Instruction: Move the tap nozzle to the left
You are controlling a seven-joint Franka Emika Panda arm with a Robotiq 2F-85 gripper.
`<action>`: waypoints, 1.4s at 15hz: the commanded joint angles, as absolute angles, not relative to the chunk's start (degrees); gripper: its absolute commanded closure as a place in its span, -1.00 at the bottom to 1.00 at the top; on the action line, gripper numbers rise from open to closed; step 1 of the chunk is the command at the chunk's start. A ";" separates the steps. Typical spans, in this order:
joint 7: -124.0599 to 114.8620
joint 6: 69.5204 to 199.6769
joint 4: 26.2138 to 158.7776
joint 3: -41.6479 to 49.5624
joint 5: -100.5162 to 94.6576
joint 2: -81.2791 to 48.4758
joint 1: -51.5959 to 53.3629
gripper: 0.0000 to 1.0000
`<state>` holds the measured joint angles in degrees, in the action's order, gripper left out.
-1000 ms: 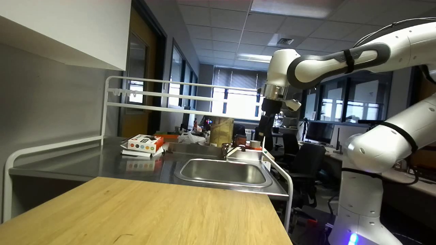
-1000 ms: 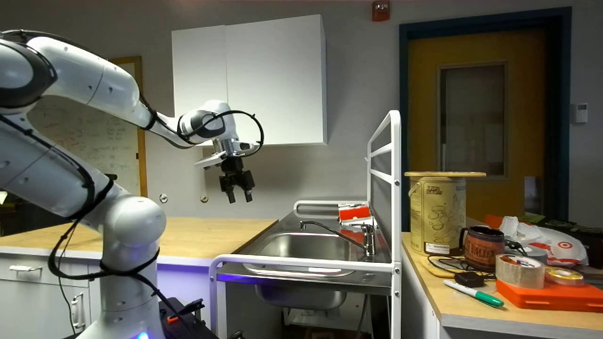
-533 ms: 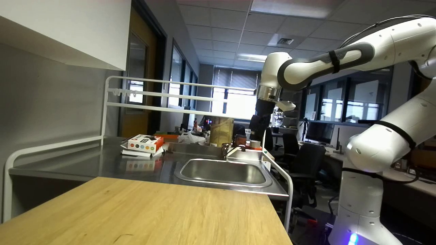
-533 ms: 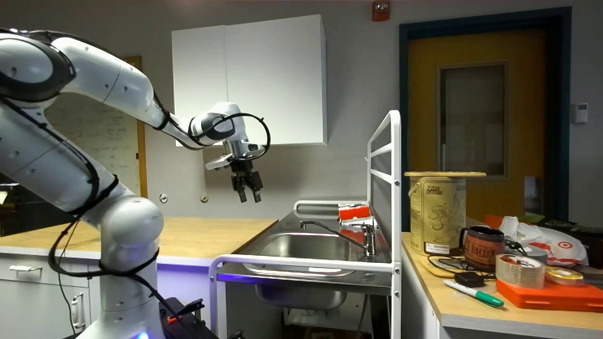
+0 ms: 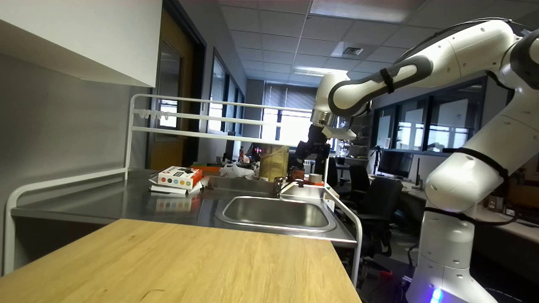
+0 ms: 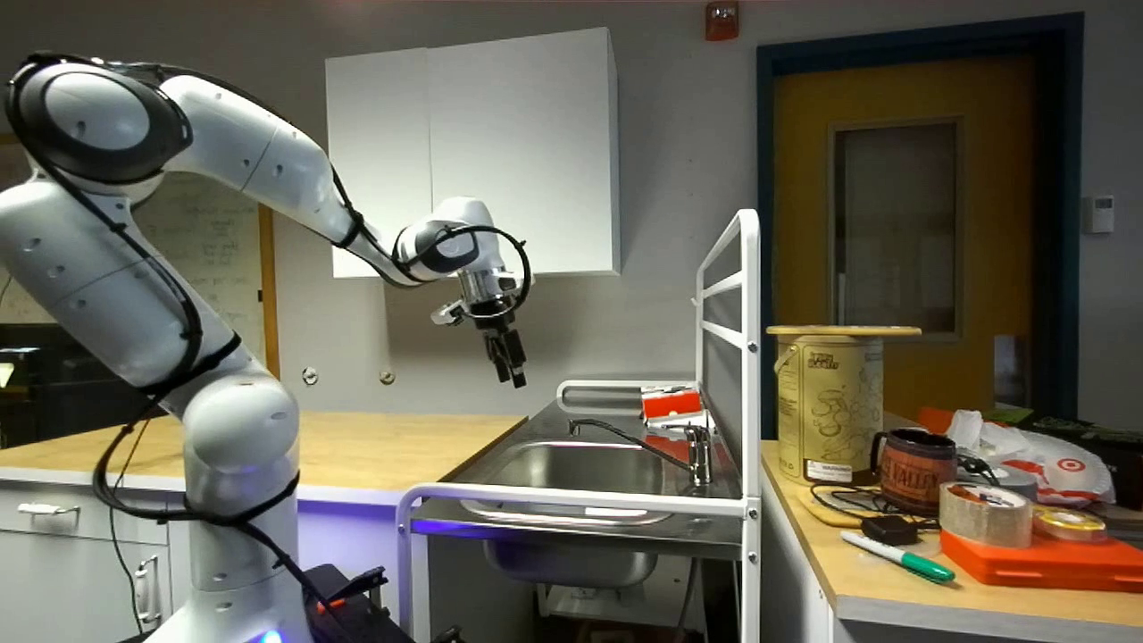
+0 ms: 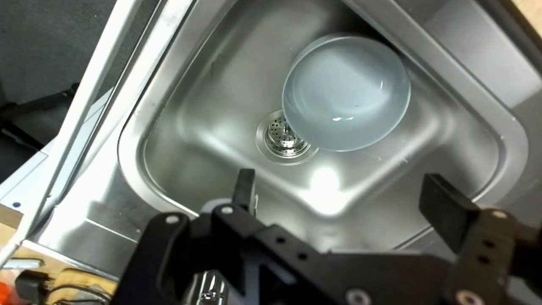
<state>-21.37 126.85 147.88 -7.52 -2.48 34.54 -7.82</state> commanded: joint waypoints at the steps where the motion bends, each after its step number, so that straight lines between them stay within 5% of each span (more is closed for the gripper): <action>1: -27.01 128.50 142.92 -6.17 -2.09 28.37 -10.39 -1.00; 21: -30.13 128.36 125.62 2.80 -2.48 0.55 -9.92 -1.00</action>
